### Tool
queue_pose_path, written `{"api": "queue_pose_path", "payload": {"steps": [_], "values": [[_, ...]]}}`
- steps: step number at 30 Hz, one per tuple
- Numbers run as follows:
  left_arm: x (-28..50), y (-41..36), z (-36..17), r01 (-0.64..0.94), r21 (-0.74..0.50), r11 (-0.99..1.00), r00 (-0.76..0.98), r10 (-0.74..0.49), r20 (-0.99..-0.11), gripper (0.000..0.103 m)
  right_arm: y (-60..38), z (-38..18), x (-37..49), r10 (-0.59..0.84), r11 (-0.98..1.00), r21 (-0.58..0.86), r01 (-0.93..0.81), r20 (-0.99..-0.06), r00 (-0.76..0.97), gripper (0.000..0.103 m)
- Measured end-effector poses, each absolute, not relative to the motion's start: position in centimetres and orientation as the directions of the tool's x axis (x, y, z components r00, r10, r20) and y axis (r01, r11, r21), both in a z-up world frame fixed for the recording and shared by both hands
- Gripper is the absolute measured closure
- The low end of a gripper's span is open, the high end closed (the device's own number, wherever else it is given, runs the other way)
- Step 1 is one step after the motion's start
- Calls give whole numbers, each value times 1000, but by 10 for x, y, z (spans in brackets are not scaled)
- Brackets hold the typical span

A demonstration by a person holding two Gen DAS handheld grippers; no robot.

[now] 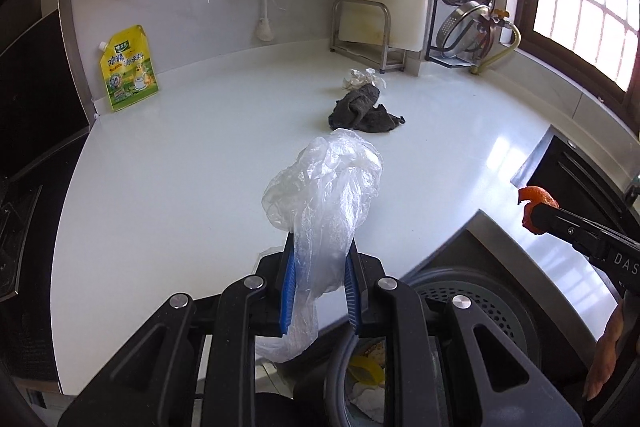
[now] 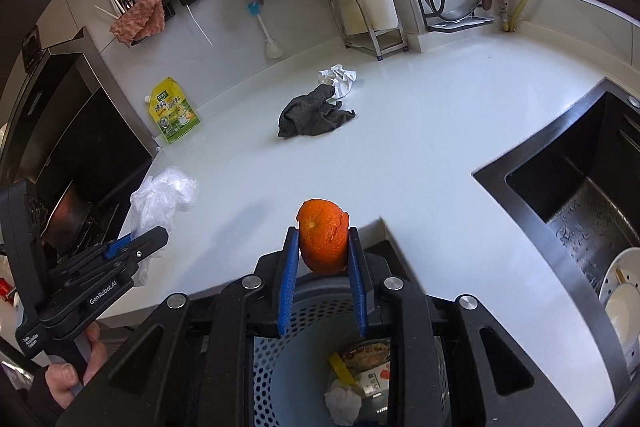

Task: Collect trash
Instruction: 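Carry the plastic bag and orange toward the grey basket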

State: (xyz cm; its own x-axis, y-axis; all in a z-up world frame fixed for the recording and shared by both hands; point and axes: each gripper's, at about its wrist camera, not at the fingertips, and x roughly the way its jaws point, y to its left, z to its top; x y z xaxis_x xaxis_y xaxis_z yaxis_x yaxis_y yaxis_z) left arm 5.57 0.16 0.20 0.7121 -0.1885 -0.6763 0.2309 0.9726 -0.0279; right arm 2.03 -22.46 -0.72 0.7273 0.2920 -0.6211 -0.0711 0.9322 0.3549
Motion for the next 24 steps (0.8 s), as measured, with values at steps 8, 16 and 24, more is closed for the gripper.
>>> {"api": "queue_pose_path", "payload": {"steps": [8, 16, 24], "values": [[10, -12, -8, 279, -38, 959, 692, -228, -685, 82, -219, -17, -38, 274, 931, 363, -36, -632, 724, 80], [-20, -22, -32, 306, -39, 951, 660, -242, -711, 82, -216, -35, -71, 258, 936, 352, -17, -652, 713, 80], [-34, -34, -54, 337, -46, 940, 610, -255, -750, 82, -213, -58, -87, 244, 943, 334, -3, -681, 690, 80]]}}
